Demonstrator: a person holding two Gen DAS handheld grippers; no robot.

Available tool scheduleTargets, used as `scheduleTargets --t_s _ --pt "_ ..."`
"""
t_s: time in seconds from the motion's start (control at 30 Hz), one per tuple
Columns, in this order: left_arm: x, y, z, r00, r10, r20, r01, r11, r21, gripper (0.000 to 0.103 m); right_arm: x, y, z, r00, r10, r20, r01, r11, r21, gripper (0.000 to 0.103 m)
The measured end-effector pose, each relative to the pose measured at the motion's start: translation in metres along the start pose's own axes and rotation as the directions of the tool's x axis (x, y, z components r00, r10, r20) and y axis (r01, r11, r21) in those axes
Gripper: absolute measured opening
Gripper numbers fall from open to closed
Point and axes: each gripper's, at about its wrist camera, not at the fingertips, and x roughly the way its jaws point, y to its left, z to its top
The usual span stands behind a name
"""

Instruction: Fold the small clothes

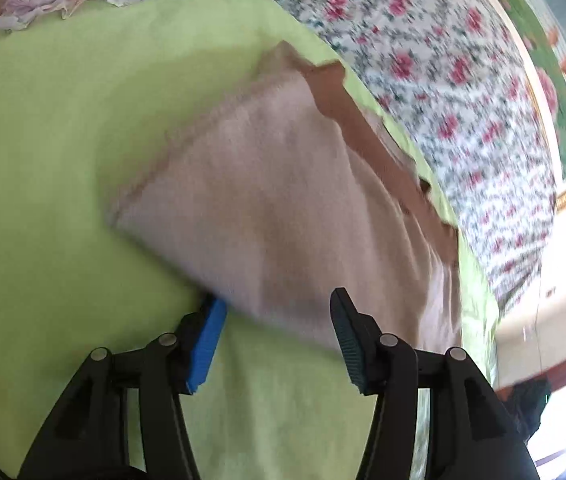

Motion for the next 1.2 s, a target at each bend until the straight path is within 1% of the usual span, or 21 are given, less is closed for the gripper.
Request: scheduleTargets --t_s 0.13,0.23,0.27,0.3,0.33,0.4,0.43,0.5,0.6,0.67,0.73,0.77,0.8,0.87,0.9,0.93,1.0,1.07,1.1,1.17,1.2 --pt "0.017 0.007 0.029 0.999 -0.013 0.052 0.016 0.997 -0.070 0.054 0.006 0.002 0.010 1.000 0.019 -0.001 -0.019 1.000 -0.007 0.055" --pt "0.030 0.000 0.047 0.997 0.018 0.077 -0.014 0.999 -0.047 0.052 0.013 0.001 0.023 1.000 0.017 -0.005 -0.017 1.000 -0.019 0.055" --pt "0.033 -0.003 0.051 0.996 0.022 0.082 -0.020 0.999 -0.034 0.047 0.015 -0.001 0.028 1.000 0.022 -0.005 -0.022 1.000 -0.022 0.055" --pt "0.035 -0.007 0.055 0.996 0.025 0.087 -0.024 1.000 -0.016 0.029 0.017 -0.002 0.033 1.000 0.023 -0.004 -0.023 0.999 -0.023 0.055" --pt "0.038 -0.013 0.058 0.996 0.015 0.084 -0.015 1.000 0.006 0.020 0.018 -0.004 0.040 1.000 0.027 -0.004 -0.027 0.999 -0.024 0.055" --pt "0.037 -0.027 0.060 0.994 0.036 0.102 -0.042 0.998 0.055 0.012 0.022 -0.009 0.052 0.999 0.036 -0.010 -0.036 0.999 -0.020 0.055" --pt "0.035 -0.037 0.060 0.992 0.041 0.117 -0.051 0.995 0.086 0.010 0.023 -0.011 0.058 0.999 0.041 -0.015 -0.041 0.999 -0.017 0.055" --pt "0.030 -0.058 0.057 0.989 0.026 0.143 -0.048 0.987 0.151 0.009 0.027 -0.017 0.071 0.997 0.062 -0.037 -0.062 0.998 -0.006 0.055" --pt "0.026 -0.095 0.048 0.989 -0.016 0.148 -0.020 0.971 0.240 0.008 0.033 -0.022 0.090 0.994 0.089 -0.062 -0.088 0.996 0.013 0.055" --pt "0.029 -0.124 0.037 0.989 -0.050 0.138 0.005 0.951 0.308 0.008 0.038 -0.021 0.105 0.990 0.117 -0.079 -0.116 0.993 0.020 0.055" --pt "0.034 -0.153 0.022 0.990 -0.084 0.112 0.036 0.926 0.376 0.008 0.043 -0.018 0.116 0.983 0.158 -0.098 -0.155 0.987 0.029 0.055" --pt "0.041 -0.168 0.011 0.992 -0.095 0.086 0.051 0.908 0.416 0.008 0.049 -0.015 0.122 0.975 0.189 -0.117 -0.186 0.982 0.036 0.055" --pt "0.045 -0.175 0.004 0.993 -0.097 0.071 0.056 0.896 0.441 0.008 0.058 -0.012 0.128 0.963 0.227 -0.145 -0.222 0.974 0.051 0.055" --pt "0.062 -0.189 -0.014 0.995 -0.092 0.029 0.066 0.867 0.493 0.008 0.080 -0.007 0.138 0.938 0.285 -0.196 -0.270 0.958 0.098 0.066" --pt "0.070 -0.193 -0.022 0.996 -0.085 0.010 0.068 0.857 0.511 0.008 0.090 -0.005 0.141 0.929 0.302 -0.213 -0.282 0.952 0.119 0.079" --pt "0.078 -0.194 -0.028 0.997 -0.079 -0.009 0.073 0.849 0.523 0.008 0.101 -0.003 0.144 0.921 0.316 -0.228 -0.291 0.947 0.134 0.085" --pt "0.089 -0.195 -0.036 0.997 -0.071 -0.043 0.082 0.841 0.535 0.008 0.126 0.000 0.151 0.908 0.319 -0.271 -0.288 0.946 0.148 0.085" --pt "0.091 -0.193 -0.040 0.996 -0.069 -0.052 0.086 0.834 0.545 0.008 0.151 0.005 0.157 0.905 0.288 -0.313 -0.255 0.956 0.143 0.085" --pt "0.090 -0.193 -0.041 0.996 -0.071 -0.052 0.087 0.830 0.551 0.008 0.161 0.009 0.159 0.905 0.279 -0.322 -0.248 0.959 0.133 0.084" --pt "0.089 -0.195 -0.042 0.996 -0.067 -0.052 0.085 0.821 0.565 0.008 0.179 0.024 0.164 0.902 0.270 -0.338 -0.257 0.963 0.085 0.067" --pt "0.089 -0.196 -0.042 0.996 -0.065 -0.054 0.084 0.817 0.570 0.008 0.186 0.031 0.166 0.904 0.251 -0.346 -0.247 0.967 0.058 0.052"
